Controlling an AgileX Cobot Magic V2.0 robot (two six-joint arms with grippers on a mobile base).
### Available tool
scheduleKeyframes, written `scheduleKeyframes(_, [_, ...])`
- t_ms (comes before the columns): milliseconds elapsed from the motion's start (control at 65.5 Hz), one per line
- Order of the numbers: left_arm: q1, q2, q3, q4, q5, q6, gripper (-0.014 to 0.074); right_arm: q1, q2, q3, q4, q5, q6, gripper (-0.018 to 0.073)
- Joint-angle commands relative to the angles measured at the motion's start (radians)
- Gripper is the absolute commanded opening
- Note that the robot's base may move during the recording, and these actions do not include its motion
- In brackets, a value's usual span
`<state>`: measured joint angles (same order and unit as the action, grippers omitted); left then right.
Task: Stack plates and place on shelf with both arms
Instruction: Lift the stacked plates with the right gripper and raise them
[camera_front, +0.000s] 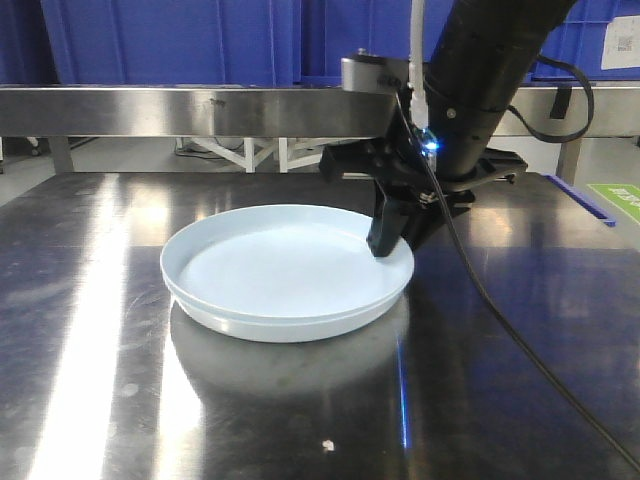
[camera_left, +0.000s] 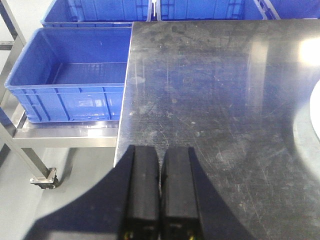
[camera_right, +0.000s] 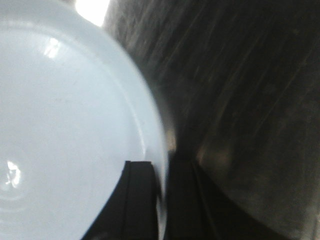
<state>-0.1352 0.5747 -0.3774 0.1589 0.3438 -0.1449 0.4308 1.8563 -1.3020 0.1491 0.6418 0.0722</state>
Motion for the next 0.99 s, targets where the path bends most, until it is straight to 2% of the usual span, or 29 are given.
scheduleKeyframes(0, [-0.008, 0.003, -0.027, 0.003, -0.079, -0.004, 0.0088, -0.002, -0.051, -0.027, -0.019, -0.023, -0.011, 0.0067])
scheduleKeyframes(260, [-0.008, 0.003, -0.027, 0.003, -0.079, -0.004, 0.0088, -0.003, -0.167, -0.026, -0.084, -0.084, -0.011, 0.0057])
scheduleKeyframes(428, [-0.008, 0.003, -0.027, 0.003, -0.079, -0.004, 0.0088, -0.031, -0.277, 0.002, -0.085, -0.143, -0.011, 0.0057])
scheduleKeyframes(580, [-0.008, 0.003, -0.027, 0.003, -0.079, -0.004, 0.0088, -0.083, -0.404, 0.119, -0.085, -0.245, -0.011, 0.0057])
scheduleKeyframes(794, [-0.008, 0.003, -0.027, 0.003, -0.079, -0.004, 0.0088, -0.175, -0.632, 0.365, -0.085, -0.403, -0.011, 0.0057])
scheduleKeyframes(977, [-0.008, 0.003, -0.027, 0.003, -0.079, -0.004, 0.0088, -0.257, -0.850, 0.544, -0.085, -0.417, -0.011, 0.0057])
